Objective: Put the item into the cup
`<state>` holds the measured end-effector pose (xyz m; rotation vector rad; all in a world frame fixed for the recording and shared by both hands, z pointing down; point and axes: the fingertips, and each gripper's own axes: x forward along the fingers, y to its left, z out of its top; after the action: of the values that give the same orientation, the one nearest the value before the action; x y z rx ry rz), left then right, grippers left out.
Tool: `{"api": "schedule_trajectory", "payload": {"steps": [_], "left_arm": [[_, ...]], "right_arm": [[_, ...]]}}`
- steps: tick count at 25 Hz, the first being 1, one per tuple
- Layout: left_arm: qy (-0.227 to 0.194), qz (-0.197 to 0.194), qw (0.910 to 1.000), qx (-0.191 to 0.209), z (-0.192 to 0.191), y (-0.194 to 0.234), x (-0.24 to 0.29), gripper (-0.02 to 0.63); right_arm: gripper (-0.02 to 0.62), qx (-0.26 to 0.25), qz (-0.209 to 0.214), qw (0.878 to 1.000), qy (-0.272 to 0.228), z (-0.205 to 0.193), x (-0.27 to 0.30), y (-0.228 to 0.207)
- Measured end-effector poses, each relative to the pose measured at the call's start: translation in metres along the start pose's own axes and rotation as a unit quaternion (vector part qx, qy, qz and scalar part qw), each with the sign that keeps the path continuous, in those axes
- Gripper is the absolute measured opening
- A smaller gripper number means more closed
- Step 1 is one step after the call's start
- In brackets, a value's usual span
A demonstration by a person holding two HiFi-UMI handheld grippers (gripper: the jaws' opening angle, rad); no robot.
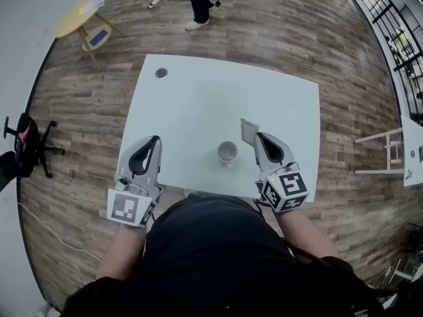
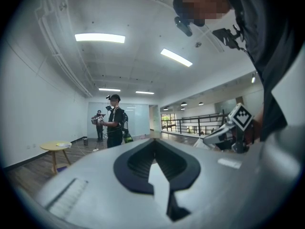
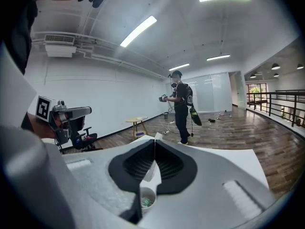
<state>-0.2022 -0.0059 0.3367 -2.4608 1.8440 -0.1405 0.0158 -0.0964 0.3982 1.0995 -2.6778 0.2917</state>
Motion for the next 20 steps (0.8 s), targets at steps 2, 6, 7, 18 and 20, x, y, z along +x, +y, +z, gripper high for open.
{"api": "schedule_trajectory", "payload": {"steps": [2,6,7,18,20], "left_arm": [[0.002,-0.002,1.0000,-0.002,-0.001,0.000,0.000,0.000],[0.007,-0.004,1.0000,-0.005,-0.004,-0.001,0.001,0.000],[0.007,-0.004,0.9999,-0.006,-0.005,-0.001,0.001,0.000],[0.021,-0.005,0.9996,-0.020,-0.015,0.001,-0.001,0.000],[0.026,-0.006,0.9994,-0.022,-0.018,-0.001,-0.001,0.000]], "right_arm": [[0.006,0.001,0.004,1.000,0.003,-0.002,0.001,0.004],[0.006,0.001,0.014,1.000,0.015,-0.012,0.001,0.011],[0.006,0.001,0.016,1.000,0.017,-0.014,0.001,0.013],[0.006,0.008,0.031,0.998,0.047,-0.031,0.006,0.025],[0.006,0.008,0.034,0.998,0.053,-0.035,0.007,0.027]]}}
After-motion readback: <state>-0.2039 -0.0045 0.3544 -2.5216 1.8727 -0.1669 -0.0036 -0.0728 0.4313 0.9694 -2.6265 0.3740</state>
